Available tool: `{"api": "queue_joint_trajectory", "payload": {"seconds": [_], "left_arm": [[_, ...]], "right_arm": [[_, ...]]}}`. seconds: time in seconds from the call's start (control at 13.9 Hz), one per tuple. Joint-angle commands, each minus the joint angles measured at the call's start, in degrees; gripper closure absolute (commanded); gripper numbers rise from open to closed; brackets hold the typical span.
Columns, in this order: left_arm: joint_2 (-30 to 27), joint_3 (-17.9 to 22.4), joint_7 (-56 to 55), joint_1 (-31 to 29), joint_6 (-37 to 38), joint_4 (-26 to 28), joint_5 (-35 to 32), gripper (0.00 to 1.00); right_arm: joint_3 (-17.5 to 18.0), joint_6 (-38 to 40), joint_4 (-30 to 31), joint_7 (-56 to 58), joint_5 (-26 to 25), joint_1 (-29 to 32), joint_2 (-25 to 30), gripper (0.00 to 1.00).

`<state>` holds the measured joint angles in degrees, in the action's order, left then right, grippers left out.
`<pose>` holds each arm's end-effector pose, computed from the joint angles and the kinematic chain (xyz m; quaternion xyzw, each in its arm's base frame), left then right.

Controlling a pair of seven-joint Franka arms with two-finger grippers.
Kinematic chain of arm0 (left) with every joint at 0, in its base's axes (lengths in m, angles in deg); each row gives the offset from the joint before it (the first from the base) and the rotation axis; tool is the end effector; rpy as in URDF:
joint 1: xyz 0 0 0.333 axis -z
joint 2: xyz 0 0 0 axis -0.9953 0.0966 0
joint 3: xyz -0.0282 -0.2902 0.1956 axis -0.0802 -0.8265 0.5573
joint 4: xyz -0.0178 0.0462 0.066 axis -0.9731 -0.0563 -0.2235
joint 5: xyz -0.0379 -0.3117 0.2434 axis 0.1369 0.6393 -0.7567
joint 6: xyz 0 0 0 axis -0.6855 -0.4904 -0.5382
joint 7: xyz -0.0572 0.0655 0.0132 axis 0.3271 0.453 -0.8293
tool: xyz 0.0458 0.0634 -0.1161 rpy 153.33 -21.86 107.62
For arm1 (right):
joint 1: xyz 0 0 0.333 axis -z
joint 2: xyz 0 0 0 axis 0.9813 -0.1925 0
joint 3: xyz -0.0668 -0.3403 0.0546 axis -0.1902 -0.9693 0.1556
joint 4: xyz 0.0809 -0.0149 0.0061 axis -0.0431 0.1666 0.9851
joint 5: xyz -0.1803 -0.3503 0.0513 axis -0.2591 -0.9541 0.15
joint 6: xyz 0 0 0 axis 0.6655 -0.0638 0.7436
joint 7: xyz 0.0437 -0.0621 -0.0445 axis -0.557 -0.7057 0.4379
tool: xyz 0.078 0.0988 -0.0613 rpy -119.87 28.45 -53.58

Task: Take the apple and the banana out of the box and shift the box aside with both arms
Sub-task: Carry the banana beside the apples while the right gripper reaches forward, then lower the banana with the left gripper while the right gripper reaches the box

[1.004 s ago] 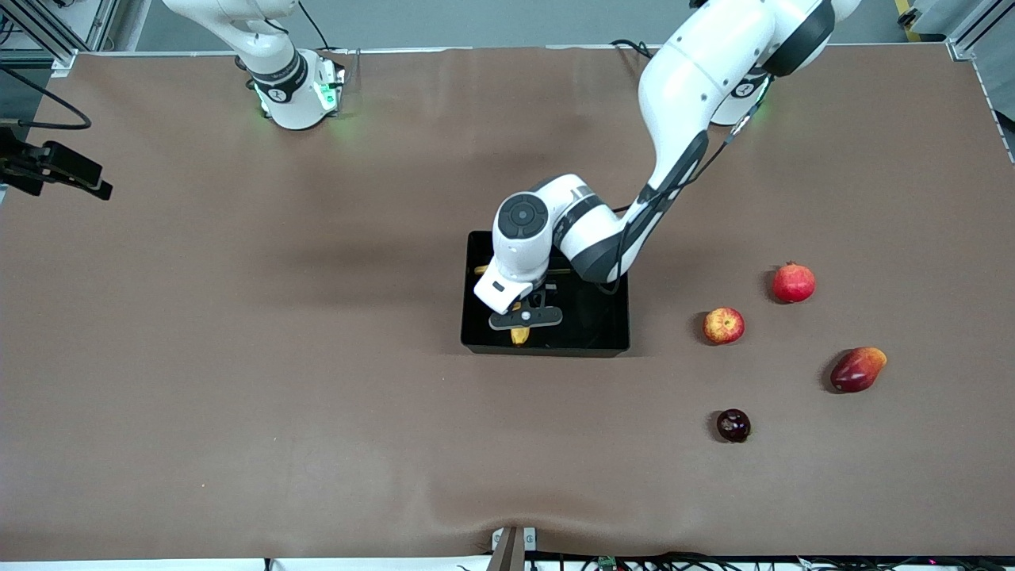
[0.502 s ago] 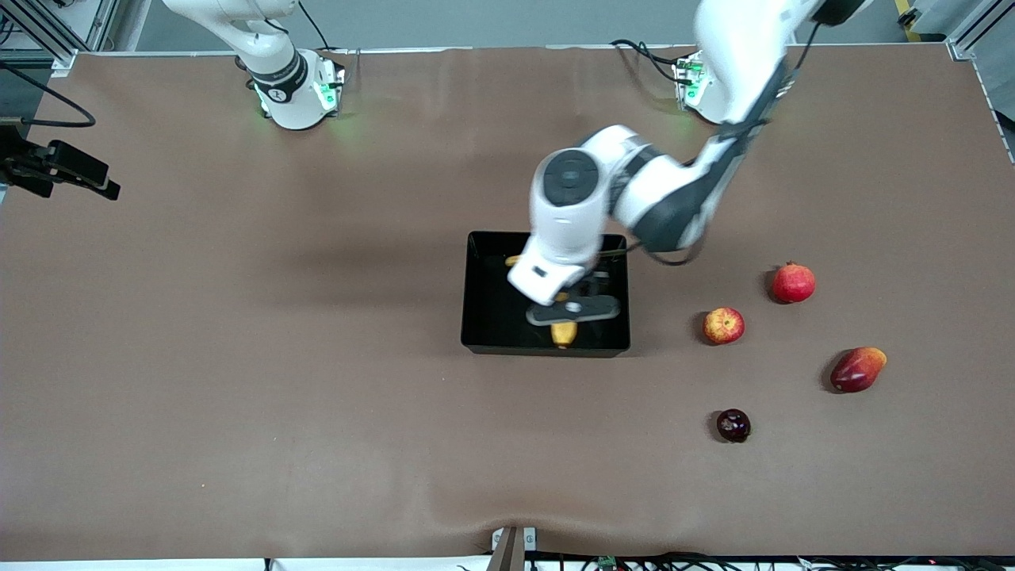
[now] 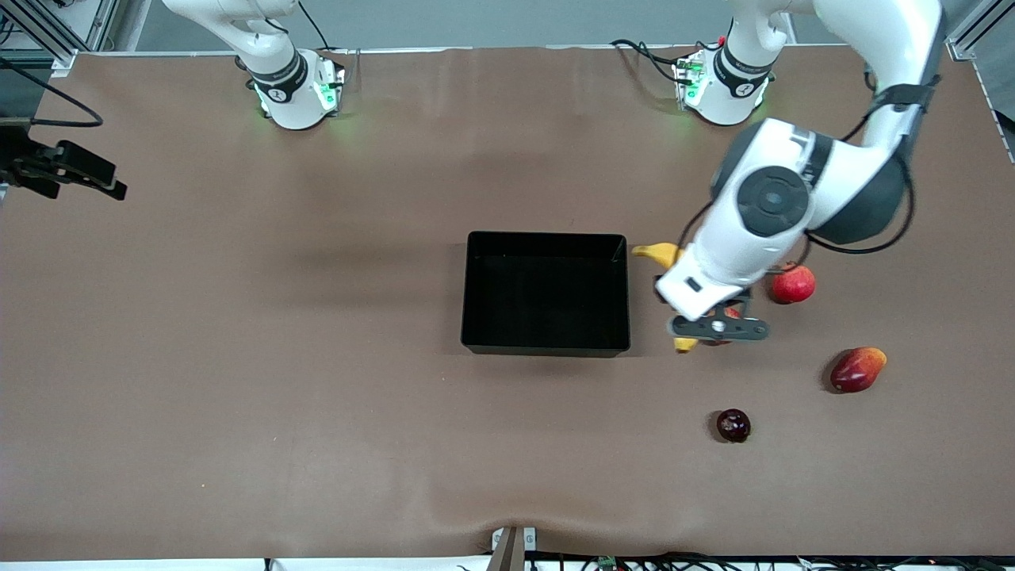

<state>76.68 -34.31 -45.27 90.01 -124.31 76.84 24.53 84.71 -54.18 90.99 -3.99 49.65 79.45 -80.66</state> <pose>0.6227 -0.2340 0.4173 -0.9964 0.0705 0.0188 0.0424 0.5401 -0.0056 0.6443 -0.9984 0.0263 0.0386 0.0307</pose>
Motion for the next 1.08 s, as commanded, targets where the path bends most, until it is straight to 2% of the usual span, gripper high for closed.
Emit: {"api": "queue_joint_trajectory", "payload": {"seconds": [0.0,0.22,0.5,0.72,1.0], "left_arm": [[-2.35,-0.56,9.18,-6.49,-0.62,6.05,0.88,1.00],[-2.00,-0.56,21.49,-16.68,-5.43,10.79,0.26,1.00],[-0.42,-0.47,34.59,-23.30,-17.30,16.69,0.26,1.00],[3.09,-0.47,40.93,-26.11,-21.87,16.79,0.17,1.00],[7.84,-0.47,43.76,-27.88,-25.31,13.55,0.09,1.00]], "right_arm": [[0.06,-2.93,-0.45,-0.49,1.56,-3.43,-2.83,0.00],[0.06,-9.16,-0.45,-0.49,2.00,-9.93,-8.80,0.00],[0.06,-14.46,-0.54,-0.58,2.00,-15.91,-15.31,0.00],[0.06,-18.57,-0.62,-1.36,2.00,-19.34,-20.67,0.00],[-0.03,-28.95,-0.62,-12.32,2.00,-26.45,-27.35,0.00]]}}
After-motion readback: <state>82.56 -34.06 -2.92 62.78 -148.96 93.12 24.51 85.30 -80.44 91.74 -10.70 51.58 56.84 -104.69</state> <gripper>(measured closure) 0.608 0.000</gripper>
